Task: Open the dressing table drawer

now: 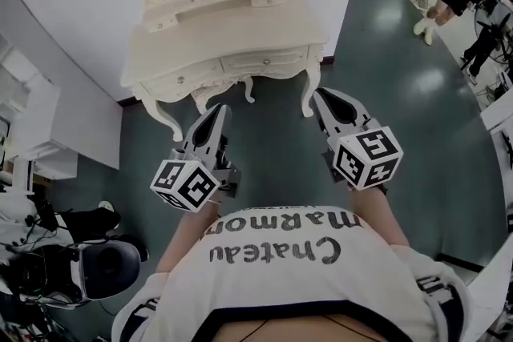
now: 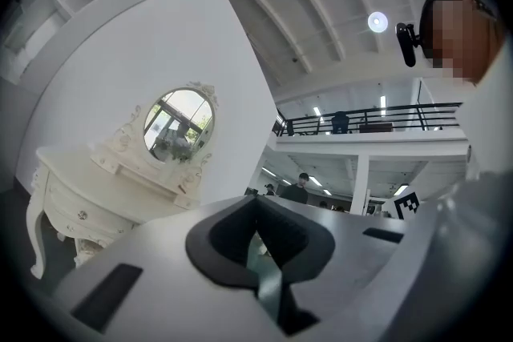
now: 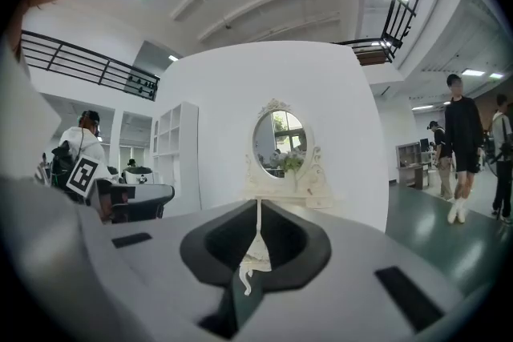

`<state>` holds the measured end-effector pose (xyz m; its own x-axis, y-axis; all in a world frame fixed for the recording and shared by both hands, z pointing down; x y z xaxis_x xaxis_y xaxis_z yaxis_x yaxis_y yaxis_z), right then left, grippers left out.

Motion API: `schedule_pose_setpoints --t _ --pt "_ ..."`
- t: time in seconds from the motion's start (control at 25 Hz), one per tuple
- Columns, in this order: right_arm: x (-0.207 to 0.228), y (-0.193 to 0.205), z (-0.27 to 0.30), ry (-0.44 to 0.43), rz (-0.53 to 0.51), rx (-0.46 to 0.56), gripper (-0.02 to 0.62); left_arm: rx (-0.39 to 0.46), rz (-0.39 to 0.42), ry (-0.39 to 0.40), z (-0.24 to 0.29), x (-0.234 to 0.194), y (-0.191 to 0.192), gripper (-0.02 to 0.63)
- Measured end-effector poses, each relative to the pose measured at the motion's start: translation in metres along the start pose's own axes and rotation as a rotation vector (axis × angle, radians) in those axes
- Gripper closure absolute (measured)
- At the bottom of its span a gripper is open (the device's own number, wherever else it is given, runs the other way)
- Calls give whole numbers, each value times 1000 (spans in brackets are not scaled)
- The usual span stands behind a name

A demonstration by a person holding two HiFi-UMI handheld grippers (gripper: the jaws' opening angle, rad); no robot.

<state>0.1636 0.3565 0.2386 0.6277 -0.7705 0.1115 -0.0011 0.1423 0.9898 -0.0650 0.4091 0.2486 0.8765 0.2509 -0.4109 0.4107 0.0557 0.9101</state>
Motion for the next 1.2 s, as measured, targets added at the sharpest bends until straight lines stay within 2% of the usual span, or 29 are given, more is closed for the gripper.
schedule_pose_setpoints --t 0.2,0.4,0.52,0.68,0.84,1.2 --pt "-8 -9 36 -4 -7 -57 565 -32 -30 13 11 -26 -16 583" --pt "-5 -20 53 -20 14 -112 565 -59 -54 36 21 -25 -27 583" --pt "1 -8 60 -34 18 -124 565 -66 -69 41 24 -29 -15 583" --pt "11 18 76 -39 10 -99 565 -12 -54 55 30 -47 4 583" --pt "33 20 100 -69 -1 -93 564 39 -45 30 54 -59 1 583" --pt "109 -5 180 -132 -24 -92 565 63 -39 -16 145 -87 -13 583"
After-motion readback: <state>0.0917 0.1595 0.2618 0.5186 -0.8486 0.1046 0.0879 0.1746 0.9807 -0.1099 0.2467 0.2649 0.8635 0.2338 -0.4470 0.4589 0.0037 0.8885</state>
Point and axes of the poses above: the fingertips, and each gripper's own axes: z forward along the fingers, x to its right, y out of its underside, the point moved 5 cm from there along -z, backward along the fingers, and after that the axes turned 10 degrees about -y, right-handed, at the moved point
